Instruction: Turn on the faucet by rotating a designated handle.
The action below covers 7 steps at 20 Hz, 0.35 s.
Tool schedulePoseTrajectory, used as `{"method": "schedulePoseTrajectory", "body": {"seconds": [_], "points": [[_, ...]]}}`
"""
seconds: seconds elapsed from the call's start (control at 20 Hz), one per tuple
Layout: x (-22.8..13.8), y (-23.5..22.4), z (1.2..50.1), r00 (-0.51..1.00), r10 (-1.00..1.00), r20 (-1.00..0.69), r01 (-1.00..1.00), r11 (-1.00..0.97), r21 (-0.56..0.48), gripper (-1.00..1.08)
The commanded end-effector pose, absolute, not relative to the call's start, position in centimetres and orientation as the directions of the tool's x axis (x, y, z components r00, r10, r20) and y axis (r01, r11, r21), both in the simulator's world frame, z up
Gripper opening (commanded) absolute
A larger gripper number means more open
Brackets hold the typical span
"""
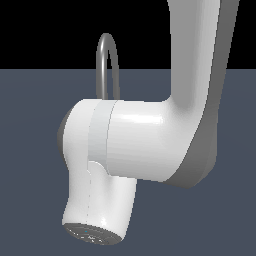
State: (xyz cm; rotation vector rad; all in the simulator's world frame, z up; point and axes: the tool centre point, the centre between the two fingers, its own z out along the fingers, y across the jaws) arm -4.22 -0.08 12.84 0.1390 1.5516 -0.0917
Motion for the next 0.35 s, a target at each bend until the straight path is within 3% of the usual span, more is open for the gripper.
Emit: {"method": "schedulePoseTrajectory", "body": {"seconds": [0.0, 0.3], "points": [[-4.2, -0.5, 11.6, 0.003, 0.013, -1.0, 0.085, 0.996, 0.013, -1.0], [-4.1, -1.4, 10.3, 0.0, 0.004, -1.0, 0.071, 0.997, 0.004, -1.0]]}}
